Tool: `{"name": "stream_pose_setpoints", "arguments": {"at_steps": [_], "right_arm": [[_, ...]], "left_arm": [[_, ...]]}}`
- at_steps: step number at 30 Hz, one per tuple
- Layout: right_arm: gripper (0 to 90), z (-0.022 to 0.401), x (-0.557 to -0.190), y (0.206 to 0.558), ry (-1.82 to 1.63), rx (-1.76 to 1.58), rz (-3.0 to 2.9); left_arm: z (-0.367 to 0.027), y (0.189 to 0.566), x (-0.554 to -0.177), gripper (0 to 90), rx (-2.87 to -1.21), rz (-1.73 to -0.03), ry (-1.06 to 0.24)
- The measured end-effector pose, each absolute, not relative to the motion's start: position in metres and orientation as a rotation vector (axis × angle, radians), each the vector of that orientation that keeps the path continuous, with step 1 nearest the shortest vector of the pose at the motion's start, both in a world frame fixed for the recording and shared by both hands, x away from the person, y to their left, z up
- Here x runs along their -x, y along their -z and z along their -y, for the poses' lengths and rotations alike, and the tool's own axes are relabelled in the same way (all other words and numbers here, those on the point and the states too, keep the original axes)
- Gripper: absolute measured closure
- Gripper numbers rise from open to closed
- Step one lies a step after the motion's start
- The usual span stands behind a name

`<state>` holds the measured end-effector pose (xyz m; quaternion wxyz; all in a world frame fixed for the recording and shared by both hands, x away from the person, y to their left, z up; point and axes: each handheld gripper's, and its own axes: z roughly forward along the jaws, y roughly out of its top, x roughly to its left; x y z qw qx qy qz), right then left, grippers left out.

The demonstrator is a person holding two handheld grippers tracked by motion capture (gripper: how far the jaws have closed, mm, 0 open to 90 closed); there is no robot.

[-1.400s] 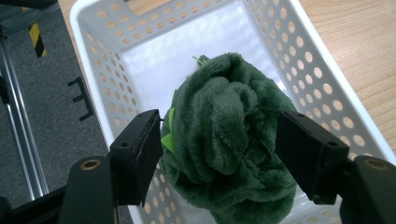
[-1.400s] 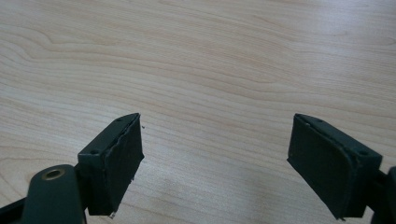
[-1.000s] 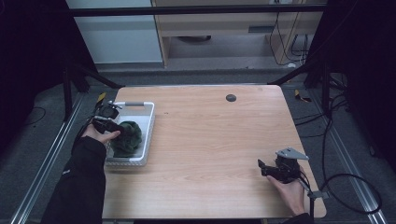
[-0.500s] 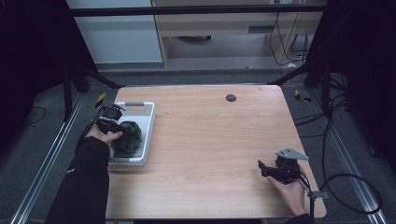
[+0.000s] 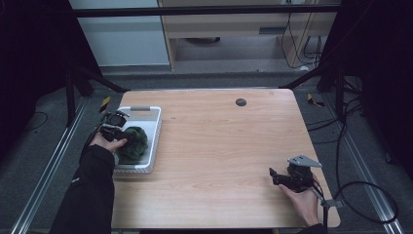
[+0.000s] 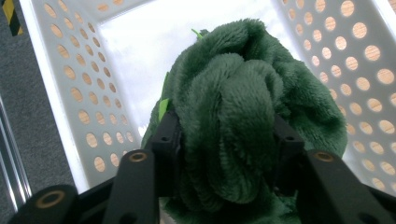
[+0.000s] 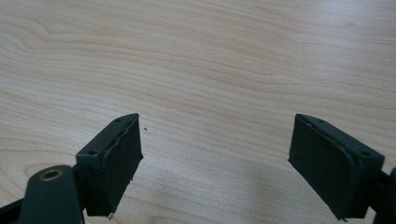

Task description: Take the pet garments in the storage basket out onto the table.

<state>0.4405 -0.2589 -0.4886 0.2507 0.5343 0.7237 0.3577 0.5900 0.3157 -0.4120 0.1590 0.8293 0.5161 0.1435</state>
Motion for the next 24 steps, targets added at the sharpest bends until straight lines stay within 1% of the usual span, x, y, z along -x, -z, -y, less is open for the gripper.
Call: {"name": "stream_pose_setpoints", "arguments": {"at_steps": [1,5,6,7,17,24], "right_arm": [[16.9,0.259,-0.440,0.489,-0.974,-1.454,-1.970],[16.9,0.260,-0.441,0.488,-0.970,-1.443,-1.968],[16.9,0.260,-0.441,0.488,-0.970,-1.443,-1.968],[16.9,0.260,-0.441,0.488,-0.970,-1.444,-1.968],[16.9,0.259,-0.440,0.488,-0.974,-1.449,-1.968],[16.8,0.259,-0.440,0.488,-0.974,-1.447,-1.967]], "left_arm": [[-0.315,0.412,-0.590,58.0,-2.372,-1.477,-0.405],[-0.313,0.413,-0.590,66.1,-2.384,-1.470,-0.415],[-0.313,0.413,-0.590,66.1,-2.385,-1.470,-0.416],[-0.313,0.413,-0.590,68.3,-2.385,-1.468,-0.416],[-0.318,0.403,-0.584,71.8,-2.367,-1.452,-0.420],[-0.320,0.380,-0.575,72.1,-2.352,-1.409,-0.441]]}}
